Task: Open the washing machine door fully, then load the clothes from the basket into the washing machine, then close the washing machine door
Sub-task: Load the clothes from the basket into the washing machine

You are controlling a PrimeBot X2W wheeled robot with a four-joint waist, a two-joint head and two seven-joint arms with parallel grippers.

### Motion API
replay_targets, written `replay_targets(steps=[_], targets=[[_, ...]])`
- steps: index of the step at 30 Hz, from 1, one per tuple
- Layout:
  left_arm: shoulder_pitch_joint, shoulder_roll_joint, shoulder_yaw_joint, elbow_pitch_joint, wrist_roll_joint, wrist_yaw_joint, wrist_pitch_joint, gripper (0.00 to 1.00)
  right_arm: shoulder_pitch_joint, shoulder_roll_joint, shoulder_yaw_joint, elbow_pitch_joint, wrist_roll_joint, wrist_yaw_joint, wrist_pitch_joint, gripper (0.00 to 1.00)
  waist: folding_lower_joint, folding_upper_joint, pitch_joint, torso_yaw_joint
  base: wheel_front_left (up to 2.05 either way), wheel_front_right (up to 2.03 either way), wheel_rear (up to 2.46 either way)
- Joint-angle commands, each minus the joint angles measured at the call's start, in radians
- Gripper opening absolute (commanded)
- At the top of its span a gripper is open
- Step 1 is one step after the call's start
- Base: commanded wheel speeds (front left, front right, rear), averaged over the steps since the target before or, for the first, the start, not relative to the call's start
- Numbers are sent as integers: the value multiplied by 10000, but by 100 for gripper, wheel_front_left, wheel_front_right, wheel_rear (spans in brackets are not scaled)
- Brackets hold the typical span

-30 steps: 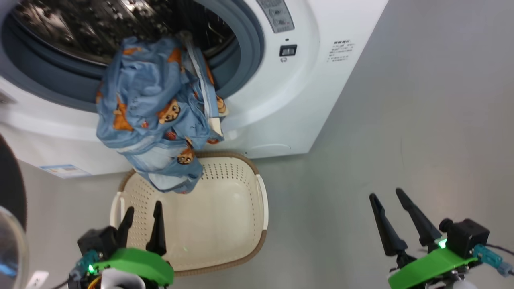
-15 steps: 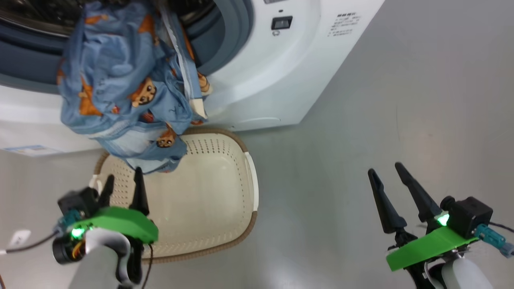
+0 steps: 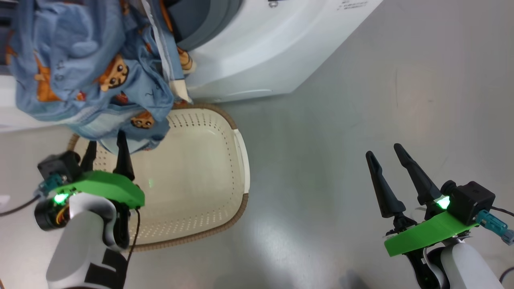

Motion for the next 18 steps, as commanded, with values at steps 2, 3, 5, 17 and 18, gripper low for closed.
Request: replay_targets(steps=[2,3,5,17,18], targets=[[-130,295,339,-58,178,-60,-63,100,26,-126,212,-237,-69,16,-118,100,0,-1,331,-97,0,0,0],[-207,303,385,-37,226,-70,-63,100,2,-130,217,-247,-72,16,-118,100,0,-1,393,-106,0,0,0],[-363,309,493,-19,316,-87,-63,100,-38,-146,233,-258,-77,16,-118,100,0,-1,502,-116,0,0,0],[-1262,229,1306,-337,767,-215,-63,100,-309,-200,368,-301,-120,16,-118,100,0,-1,1021,-257,0,0,0],[-1335,212,1360,-407,771,-237,-63,100,-328,-193,384,-299,-122,16,-118,100,0,-1,1049,-278,0,0,0]])
